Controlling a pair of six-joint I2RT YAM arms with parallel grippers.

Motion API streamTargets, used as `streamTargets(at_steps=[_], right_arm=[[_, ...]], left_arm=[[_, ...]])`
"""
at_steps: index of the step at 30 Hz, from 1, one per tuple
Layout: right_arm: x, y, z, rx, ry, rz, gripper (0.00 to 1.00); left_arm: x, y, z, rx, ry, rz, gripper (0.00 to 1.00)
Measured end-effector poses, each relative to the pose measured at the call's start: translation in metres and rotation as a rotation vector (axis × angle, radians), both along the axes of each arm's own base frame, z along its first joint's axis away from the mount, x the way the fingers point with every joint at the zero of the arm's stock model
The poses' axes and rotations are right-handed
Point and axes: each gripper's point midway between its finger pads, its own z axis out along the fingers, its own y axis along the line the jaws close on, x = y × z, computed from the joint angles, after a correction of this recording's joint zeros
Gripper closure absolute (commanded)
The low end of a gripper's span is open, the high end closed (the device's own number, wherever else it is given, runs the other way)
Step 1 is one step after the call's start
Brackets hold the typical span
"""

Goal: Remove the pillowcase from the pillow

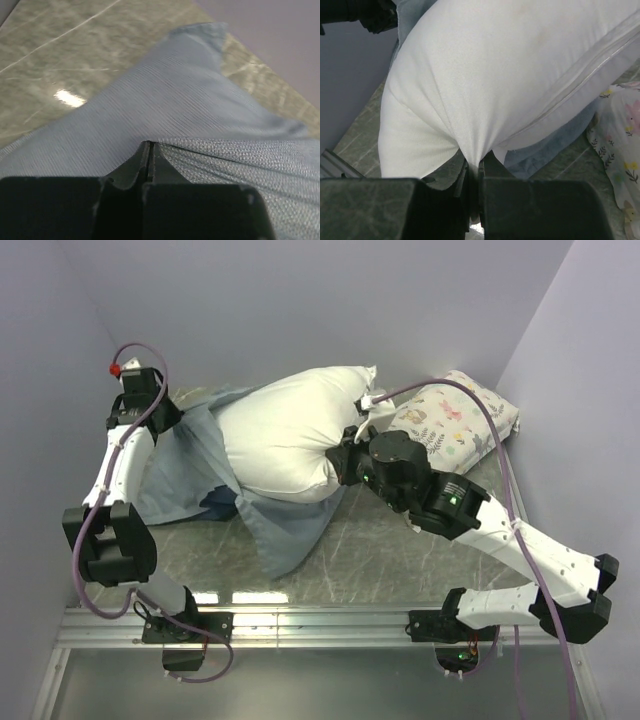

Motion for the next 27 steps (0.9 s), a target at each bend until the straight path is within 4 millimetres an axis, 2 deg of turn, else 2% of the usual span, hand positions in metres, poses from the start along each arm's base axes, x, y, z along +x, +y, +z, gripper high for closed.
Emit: streamTargets(at_steps=[3,7,10,11,13,14,17,21,23,25,27], right_arm=[[-0.004,-0.006,0.004,0.004,-0.003,0.002,1.0],[-0.006,-0.009,0.005,0.002,-0.001,0.005,1.0],[-0.007,-0.01,0.006,0.003,-0.004,0.005,1.0],[-0.007,-0.011,0.007,0.0,-0.004,0.005,1.0],[-0.008,-0.013,0.013,-0.001,-0.008,0.004,1.0],[-0.008,-0.014,0.018,0.004,-0.013,0.005,1.0],[-0.007,-0.015,0.037,0.027,-0.04,0.001,1.0],[-0.001,-0.015,0.048,0.024,-0.063,-0.025,1.0],[0.004,-0.013,0.049,0.011,-0.068,-0.041,1.0],[0.009,-0.009,0.051,-0.003,-0.072,-0.052,1.0],[0.014,-0.005,0.054,-0.009,-0.079,-0.062,1.0]], left_arm=[[0.003,0.014,-0.022,-0.015,0.051,0.032,1.0],[0.005,0.009,-0.03,-0.034,0.07,0.01,1.0],[0.005,0.006,-0.028,-0.043,0.062,-0.002,0.78],[0.006,0.005,-0.024,-0.043,0.048,-0.017,0.58],[0.006,0.005,-0.018,-0.048,0.029,-0.027,0.43],[0.005,0.004,-0.013,-0.048,0.018,-0.034,0.31],[-0.004,-0.004,0.019,-0.047,-0.055,-0.062,0.22],[-0.035,-0.033,0.083,-0.037,-0.216,-0.142,0.19],[-0.064,-0.053,0.109,-0.043,-0.308,-0.194,0.19],[-0.091,-0.071,0.118,-0.055,-0.359,-0.248,0.18],[-0.114,-0.089,0.114,-0.074,-0.387,-0.304,0.17]])
